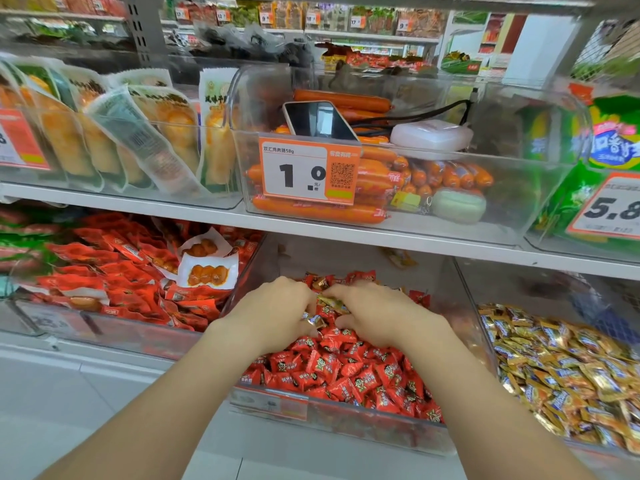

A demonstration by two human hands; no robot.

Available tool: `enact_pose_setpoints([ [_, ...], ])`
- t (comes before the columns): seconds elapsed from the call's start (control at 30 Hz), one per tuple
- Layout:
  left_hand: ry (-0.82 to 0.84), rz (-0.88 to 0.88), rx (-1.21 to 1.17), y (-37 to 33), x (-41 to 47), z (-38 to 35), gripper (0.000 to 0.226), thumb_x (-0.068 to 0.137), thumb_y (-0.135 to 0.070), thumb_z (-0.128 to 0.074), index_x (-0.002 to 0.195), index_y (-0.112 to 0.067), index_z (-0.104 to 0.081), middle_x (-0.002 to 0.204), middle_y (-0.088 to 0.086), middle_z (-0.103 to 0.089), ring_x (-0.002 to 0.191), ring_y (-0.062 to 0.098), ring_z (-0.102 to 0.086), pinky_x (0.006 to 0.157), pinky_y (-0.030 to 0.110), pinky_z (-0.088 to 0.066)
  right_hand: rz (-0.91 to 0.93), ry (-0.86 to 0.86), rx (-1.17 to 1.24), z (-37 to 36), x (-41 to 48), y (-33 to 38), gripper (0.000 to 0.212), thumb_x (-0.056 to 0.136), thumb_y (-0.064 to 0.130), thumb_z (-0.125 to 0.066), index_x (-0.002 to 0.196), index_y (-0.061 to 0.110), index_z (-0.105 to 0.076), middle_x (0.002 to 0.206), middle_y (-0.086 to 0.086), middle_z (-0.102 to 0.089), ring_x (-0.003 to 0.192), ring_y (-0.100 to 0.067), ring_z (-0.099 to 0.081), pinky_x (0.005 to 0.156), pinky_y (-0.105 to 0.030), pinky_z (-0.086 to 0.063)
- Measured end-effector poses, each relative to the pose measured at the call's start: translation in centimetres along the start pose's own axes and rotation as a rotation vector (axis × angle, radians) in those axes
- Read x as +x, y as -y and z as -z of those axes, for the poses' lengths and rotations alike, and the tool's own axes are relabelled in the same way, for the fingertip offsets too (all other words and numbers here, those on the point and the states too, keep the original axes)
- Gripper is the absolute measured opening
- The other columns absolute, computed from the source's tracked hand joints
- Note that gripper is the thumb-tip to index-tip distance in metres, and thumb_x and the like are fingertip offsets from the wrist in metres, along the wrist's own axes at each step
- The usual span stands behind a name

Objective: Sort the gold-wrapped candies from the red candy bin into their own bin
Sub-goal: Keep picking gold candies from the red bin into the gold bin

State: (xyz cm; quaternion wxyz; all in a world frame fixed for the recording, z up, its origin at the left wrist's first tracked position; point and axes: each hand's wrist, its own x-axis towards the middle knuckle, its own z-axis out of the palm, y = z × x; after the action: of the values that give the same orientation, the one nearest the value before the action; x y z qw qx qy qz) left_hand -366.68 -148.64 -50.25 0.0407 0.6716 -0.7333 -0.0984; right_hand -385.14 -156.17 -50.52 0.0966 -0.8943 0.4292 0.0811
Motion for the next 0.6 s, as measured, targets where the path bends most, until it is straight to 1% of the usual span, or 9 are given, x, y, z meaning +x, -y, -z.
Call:
enact_pose_setpoints([
  [0.07, -0.018, -0.013, -0.043, 0.3, -0.2, -0.1, 0.027, 0.094, -0.048, -0.074, 0.116, -0.032, -0.071, 0.122, -0.001, -0.067, 0.107, 0.024, -0.067, 0.091, 0.041, -0.057, -0.021, 0.025, 0.006, 0.4, 0.3, 0.0, 0.056, 0.101, 0.045, -0.065, 0.152, 0.041, -0.043, 0.142, -0.006, -0.058, 0.128, -0.032, -0.057, 0.090, -0.044, -0.048],
  [0.13, -0.047, -0.017, -0.103, 0.5, -0.6, -0.1, 0.021, 0.097, -0.045, -0.070, 0.115, -0.035, -0.070, 0.117, -0.005, -0.068, 0.100, 0.020, -0.067, 0.088, 0.040, -0.057, -0.044, 0.016, -0.001, 0.5, 0.3, -0.1, 0.047, 0.100, 0.046, -0.066, 0.144, 0.035, -0.052, 0.138, -0.004, -0.061, 0.123, -0.031, -0.060, 0.082, -0.040, -0.045],
  [0.2, -0.110, -0.013, -0.191, 0.6, -1.0, 0.0, 0.018, 0.099, -0.044, -0.066, 0.116, -0.038, -0.068, 0.108, -0.007, -0.070, 0.088, 0.016, -0.069, 0.082, 0.039, -0.058, -0.065, -0.040, -0.038, 0.4, 0.3, -0.3, 0.033, 0.103, 0.045, -0.062, 0.128, 0.024, -0.062, 0.125, -0.006, -0.066, 0.112, -0.032, -0.064, 0.079, -0.040, -0.047],
  [0.23, -0.151, -0.012, -0.234, 0.7, -1.2, 0.1, 0.016, 0.100, -0.044, -0.064, 0.115, -0.039, -0.067, 0.102, -0.008, -0.071, 0.081, 0.014, -0.069, 0.078, 0.039, -0.058, -0.072, -0.074, -0.060, 0.3, 0.1, -0.4, 0.030, 0.105, 0.044, -0.060, 0.119, 0.019, -0.064, 0.117, -0.007, -0.067, 0.105, -0.033, -0.066, 0.077, -0.040, -0.049],
  [0.3, -0.212, -0.001, -0.279, 0.6, -1.7, 0.2, 0.013, 0.101, -0.044, -0.063, 0.113, -0.040, -0.066, 0.090, -0.008, -0.069, 0.067, 0.011, -0.064, 0.066, 0.033, -0.053, -0.083, -0.120, -0.090, 0.2, -0.4, -0.7, 0.031, 0.107, 0.045, -0.054, 0.107, 0.015, -0.062, 0.105, -0.006, -0.065, 0.098, -0.034, -0.067, 0.073, -0.040, -0.049],
  [0.37, -0.249, 0.019, -0.290, 0.3, -2.0, 0.3, 0.013, 0.101, -0.045, -0.064, 0.112, -0.039, -0.065, 0.088, -0.009, -0.068, 0.061, 0.010, -0.062, 0.063, 0.030, -0.051, -0.084, -0.150, -0.062, 0.2, -0.9, -1.3, 0.032, 0.108, 0.046, -0.051, 0.105, 0.016, -0.062, 0.104, -0.006, -0.065, 0.097, -0.034, -0.067, 0.074, -0.040, -0.050],
  [0.47, -0.304, 0.040, -0.339, -0.6, -2.2, 0.3, 0.010, 0.100, -0.045, -0.064, 0.108, -0.039, -0.066, 0.081, -0.008, -0.068, 0.060, 0.012, -0.064, 0.060, 0.032, -0.053, -0.068, -0.255, 0.175, 0.2, -2.2, -2.0, 0.029, 0.107, 0.048, -0.050, 0.100, 0.024, -0.066, 0.097, -0.001, -0.068, 0.092, -0.029, -0.066, 0.079, -0.044, -0.056],
  [0.53, -0.329, 0.063, -0.387, -1.5, -2.2, 0.2, 0.009, 0.100, -0.045, -0.065, 0.107, -0.039, -0.065, 0.078, -0.006, -0.067, 0.055, 0.010, -0.062, 0.052, 0.027, -0.046, -0.041, -0.353, 0.305, 0.2, -3.6, -2.4, 0.024, 0.107, 0.045, -0.051, 0.095, 0.029, -0.063, 0.089, 0.003, -0.064, 0.088, -0.024, -0.062, 0.078, -0.041, -0.052],
  [0.6, -0.333, 0.072, -0.418, -2.5, -2.1, 0.0, 0.010, 0.100, -0.045, -0.065, 0.108, -0.040, -0.065, 0.081, -0.006, -0.067, 0.050, 0.012, -0.060, 0.048, 0.024, -0.044, -0.039, -0.433, 0.354, 0.2, -5.7, -2.7, 0.020, 0.109, 0.042, -0.048, 0.096, 0.031, -0.059, 0.090, 0.003, -0.059, 0.092, -0.019, -0.057, 0.077, -0.037, -0.043],
])
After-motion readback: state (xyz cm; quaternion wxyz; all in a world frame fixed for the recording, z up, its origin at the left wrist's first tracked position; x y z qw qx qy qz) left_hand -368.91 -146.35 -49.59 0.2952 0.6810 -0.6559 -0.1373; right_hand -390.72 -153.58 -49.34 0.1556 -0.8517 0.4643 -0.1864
